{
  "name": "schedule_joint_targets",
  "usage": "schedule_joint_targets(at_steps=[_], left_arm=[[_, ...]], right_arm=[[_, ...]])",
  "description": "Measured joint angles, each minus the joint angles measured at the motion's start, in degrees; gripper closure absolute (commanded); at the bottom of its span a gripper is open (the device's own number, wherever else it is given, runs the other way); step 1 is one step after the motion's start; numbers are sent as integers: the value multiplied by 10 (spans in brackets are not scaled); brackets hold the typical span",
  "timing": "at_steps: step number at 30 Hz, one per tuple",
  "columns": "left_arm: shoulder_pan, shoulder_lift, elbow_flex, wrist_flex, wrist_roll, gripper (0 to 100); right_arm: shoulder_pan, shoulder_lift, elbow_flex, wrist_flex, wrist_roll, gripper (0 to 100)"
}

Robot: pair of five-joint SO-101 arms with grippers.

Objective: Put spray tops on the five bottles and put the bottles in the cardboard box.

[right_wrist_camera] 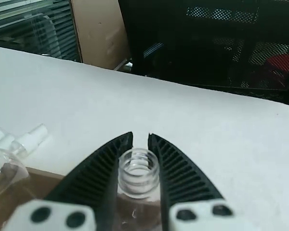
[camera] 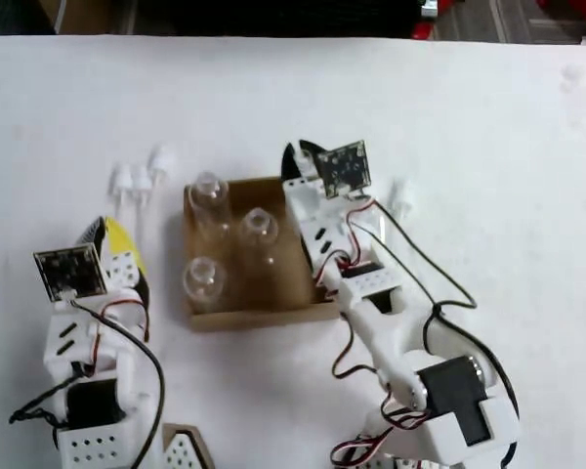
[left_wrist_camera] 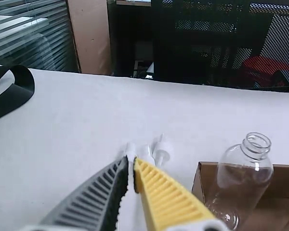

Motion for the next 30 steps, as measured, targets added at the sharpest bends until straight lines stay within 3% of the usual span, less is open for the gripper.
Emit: schedule_joint_targets(at_steps=[9, 20, 30], left_arm=[[0, 0, 0, 0, 0, 972], [0, 0, 0, 0, 0, 972], [0, 0, 0, 0, 0, 972]], right_arm=[[0, 0, 6, 0, 0, 852], [0, -7, 10, -1, 0, 849], [-6, -240, 140, -3, 0, 850]])
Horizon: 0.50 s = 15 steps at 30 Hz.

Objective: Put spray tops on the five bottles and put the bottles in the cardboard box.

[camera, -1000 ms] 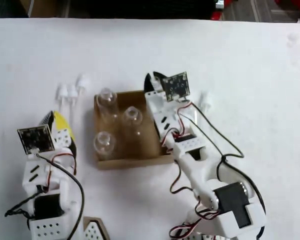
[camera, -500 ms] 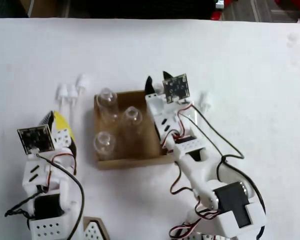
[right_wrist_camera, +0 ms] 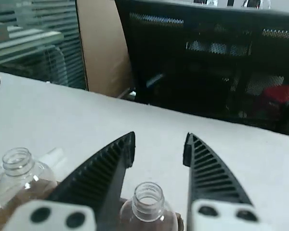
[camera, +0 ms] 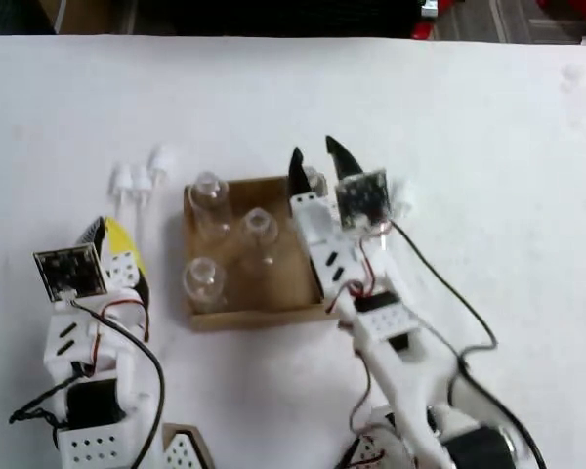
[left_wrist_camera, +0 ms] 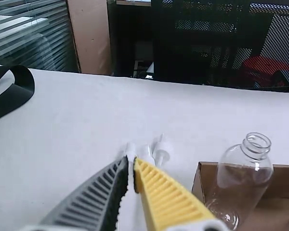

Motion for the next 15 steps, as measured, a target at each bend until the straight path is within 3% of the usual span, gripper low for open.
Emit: schedule_joint_targets(at_steps=[15], left_arm=[[0, 0, 0, 0, 0, 972]], right_arm=[[83, -238, 103, 0, 0, 850]])
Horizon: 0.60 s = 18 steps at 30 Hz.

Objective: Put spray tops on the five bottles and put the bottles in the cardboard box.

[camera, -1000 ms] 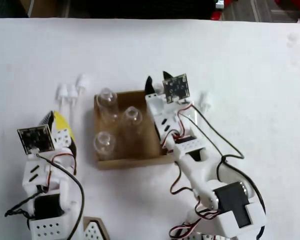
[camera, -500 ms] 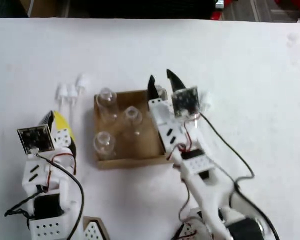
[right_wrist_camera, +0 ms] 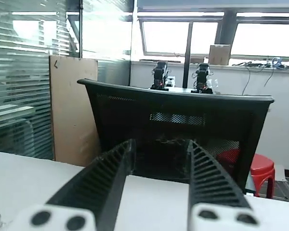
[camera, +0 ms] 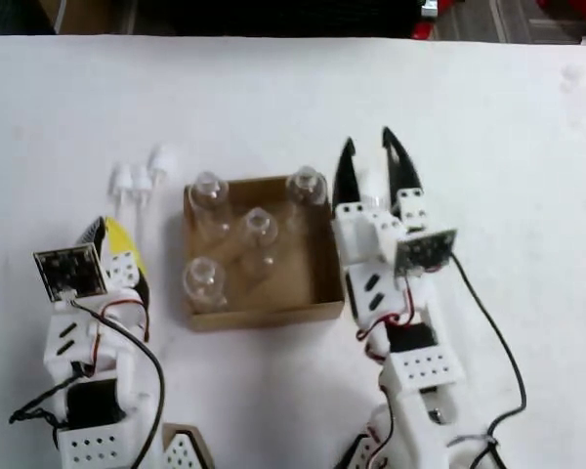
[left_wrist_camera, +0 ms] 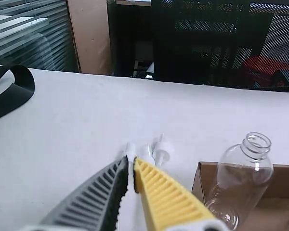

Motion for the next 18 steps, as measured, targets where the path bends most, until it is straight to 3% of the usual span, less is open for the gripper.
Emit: schedule_joint_targets(at_steps=[10, 18], left_arm=[[0, 0, 0, 0, 0, 972], [0, 0, 0, 0, 0, 972]], right_arm=[[80, -102, 106, 0, 1, 846], [81, -158, 140, 0, 1, 846]])
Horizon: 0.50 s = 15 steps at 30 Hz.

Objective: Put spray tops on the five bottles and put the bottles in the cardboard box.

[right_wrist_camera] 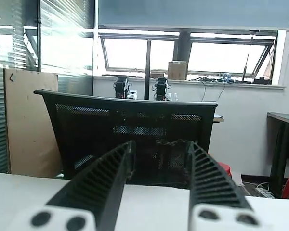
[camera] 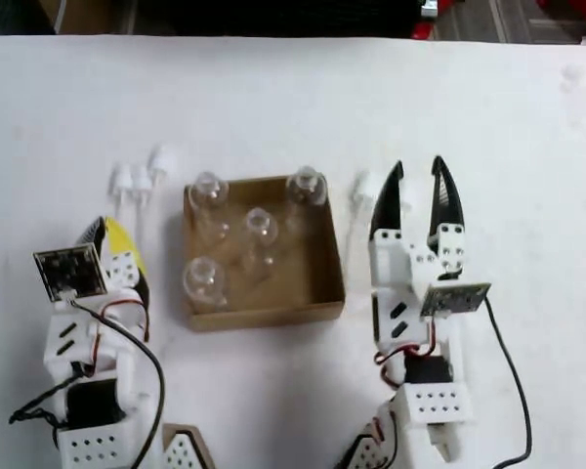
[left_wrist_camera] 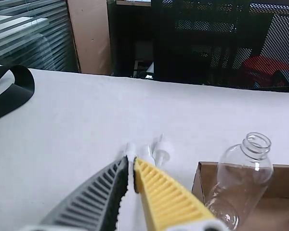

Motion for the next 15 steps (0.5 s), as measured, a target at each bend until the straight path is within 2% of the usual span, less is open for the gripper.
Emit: schedule_joint_targets(at_steps=[15], left_arm=[[0, 0, 0, 0, 0, 972]], right_arm=[[4, -3, 0, 0, 0, 846]])
